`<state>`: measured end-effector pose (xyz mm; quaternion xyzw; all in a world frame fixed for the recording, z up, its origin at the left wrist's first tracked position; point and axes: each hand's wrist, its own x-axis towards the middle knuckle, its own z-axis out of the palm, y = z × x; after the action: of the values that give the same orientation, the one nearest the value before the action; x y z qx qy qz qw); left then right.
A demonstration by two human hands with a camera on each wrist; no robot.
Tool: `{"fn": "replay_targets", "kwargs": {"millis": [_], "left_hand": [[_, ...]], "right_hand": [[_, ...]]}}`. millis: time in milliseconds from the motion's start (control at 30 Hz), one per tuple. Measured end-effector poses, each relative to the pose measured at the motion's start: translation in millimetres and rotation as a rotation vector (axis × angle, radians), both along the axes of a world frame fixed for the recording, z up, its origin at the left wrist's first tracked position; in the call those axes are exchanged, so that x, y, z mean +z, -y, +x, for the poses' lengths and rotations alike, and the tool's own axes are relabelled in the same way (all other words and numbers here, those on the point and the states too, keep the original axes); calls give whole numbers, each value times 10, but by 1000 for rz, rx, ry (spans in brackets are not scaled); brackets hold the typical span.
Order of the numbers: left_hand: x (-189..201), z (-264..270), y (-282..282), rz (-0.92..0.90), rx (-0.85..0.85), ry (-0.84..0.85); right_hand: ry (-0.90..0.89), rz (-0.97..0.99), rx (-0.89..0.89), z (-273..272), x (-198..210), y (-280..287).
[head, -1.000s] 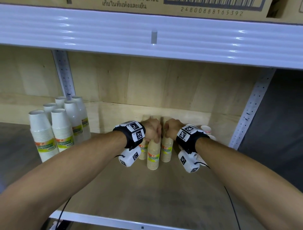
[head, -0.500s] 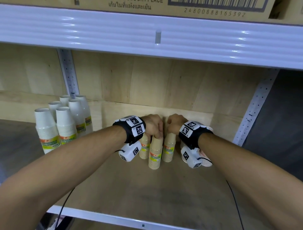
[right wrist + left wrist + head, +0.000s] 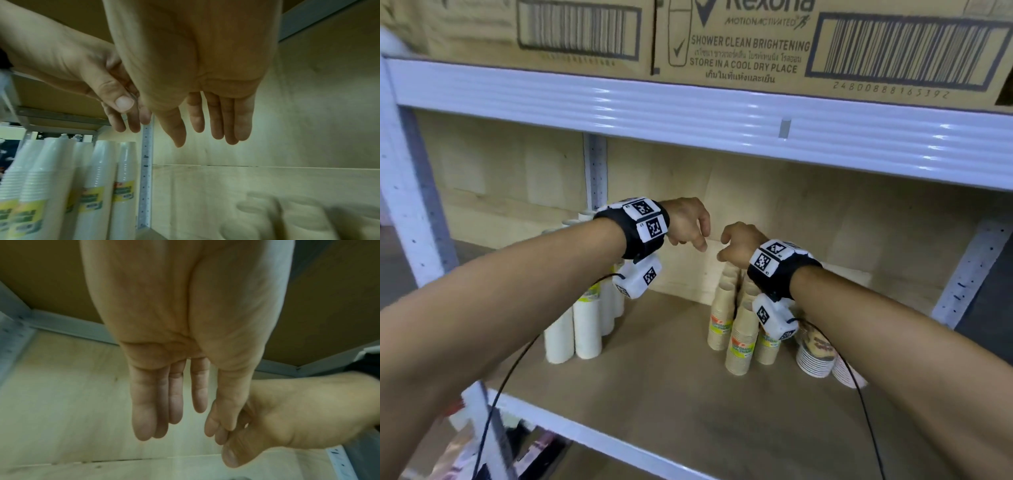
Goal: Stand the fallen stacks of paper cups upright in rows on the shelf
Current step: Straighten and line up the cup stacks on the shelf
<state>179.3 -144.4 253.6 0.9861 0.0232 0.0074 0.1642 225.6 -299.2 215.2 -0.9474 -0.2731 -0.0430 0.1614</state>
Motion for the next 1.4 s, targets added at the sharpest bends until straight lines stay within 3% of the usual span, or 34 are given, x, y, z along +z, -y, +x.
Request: {"fn": "replay_targets", "kwargs": {"millis": [333, 567, 1000, 1400], "left_hand": [[227, -714, -1063, 126, 250, 117], [157, -1155, -1505, 84, 358, 107], [-126, -1291, -1706, 36, 437, 56], [-233, -1269, -1683, -29, 449, 45]], "right_hand": [[14, 48, 253, -467, 145, -970], [1, 136, 391, -781, 104, -1480], [-57, 122, 417, -910, -75, -1910], [-123, 178, 447, -836, -127, -1869]]}}
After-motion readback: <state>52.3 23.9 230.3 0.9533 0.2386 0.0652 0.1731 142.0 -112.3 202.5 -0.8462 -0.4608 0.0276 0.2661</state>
